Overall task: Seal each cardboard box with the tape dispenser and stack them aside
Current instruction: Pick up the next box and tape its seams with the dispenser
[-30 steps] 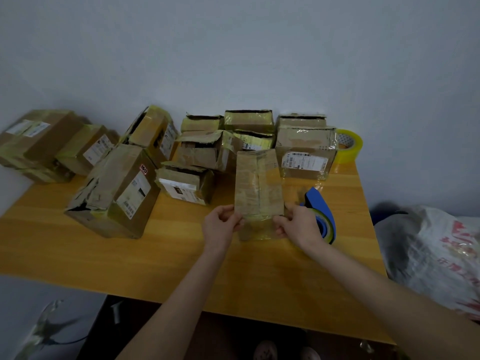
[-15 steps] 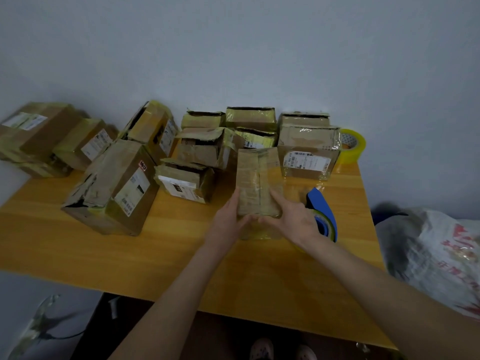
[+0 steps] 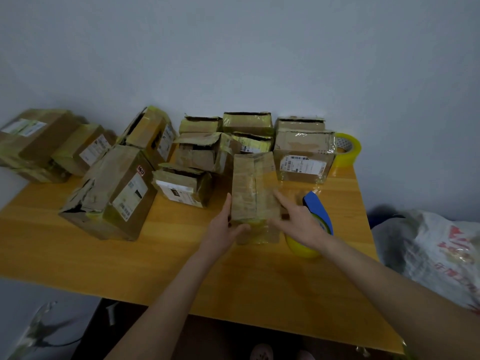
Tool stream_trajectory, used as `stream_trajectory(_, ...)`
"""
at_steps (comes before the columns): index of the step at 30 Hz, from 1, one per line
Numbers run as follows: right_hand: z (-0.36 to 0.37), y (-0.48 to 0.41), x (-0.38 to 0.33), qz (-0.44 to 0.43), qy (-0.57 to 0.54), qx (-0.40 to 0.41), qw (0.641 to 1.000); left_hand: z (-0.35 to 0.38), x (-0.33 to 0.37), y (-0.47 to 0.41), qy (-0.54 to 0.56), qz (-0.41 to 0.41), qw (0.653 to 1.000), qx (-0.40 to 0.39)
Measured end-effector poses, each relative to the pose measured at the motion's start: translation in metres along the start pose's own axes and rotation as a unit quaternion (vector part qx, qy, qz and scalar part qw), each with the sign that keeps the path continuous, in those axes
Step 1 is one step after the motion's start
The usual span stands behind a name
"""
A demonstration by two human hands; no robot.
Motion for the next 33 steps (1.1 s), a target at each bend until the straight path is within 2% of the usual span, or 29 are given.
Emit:
stream_trajectory(3,0.005,-0.001,-0.001,0.055,0.002,0.056,0.997,0.005,0.009,0.002,0.06,-0.037,0.997,0.032)
stream_trajectory(6,0.021,0.0,0.002,0.107,-0.002,0.086,0.991,0.01,0.014,0.0,0.026,-0.08,0.992,0.089)
stream_trajectory(9,0.024,-0.003,0.005,0.144,-0.033,0.083,0.986,0.011,0.014,-0.003,0.01,-0.093,0.989,0.111)
stream_trajectory(14,0.027,-0.002,0.008,0.193,-0.029,0.071,0.978,0.017,0.013,-0.006,0.09,-0.116,0.984,0.097)
stream_trajectory(17,0.026,-0.004,0.009,0.201,-0.022,0.086,0.976,0.016,0.012,-0.01,0.045,-0.123,0.986,0.102)
stream_trajectory(20,0.024,-0.004,0.009,0.208,-0.05,0.066,0.975,0.013,0.012,-0.012,-0.007,-0.113,0.989,0.092)
stream_trajectory(24,0.016,-0.005,0.005,0.214,-0.084,0.045,0.972,0.002,0.003,-0.017,0.022,-0.142,0.989,0.045)
stream_trajectory(26,0.004,-0.006,-0.002,0.205,-0.082,0.077,0.972,-0.012,0.0,-0.022,0.061,-0.151,0.985,0.056)
stream_trajectory(29,-0.013,-0.005,-0.012,0.195,-0.075,0.155,0.966,-0.029,0.002,-0.028,0.056,-0.132,0.986,0.081)
stream_trajectory(33,-0.006,-0.003,-0.023,0.209,-0.065,0.122,0.968,-0.021,0.011,-0.023,0.07,-0.141,0.987,0.014)
Point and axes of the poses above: each hand's wrist, its own y-axis away from the middle knuckle, its own z-axis out of the palm, x = y × z, the point moved 6 cm from there along -y, towards the middle knuckle, and after that the axes turned 7 degrees about -y, right-handed, at the moved point
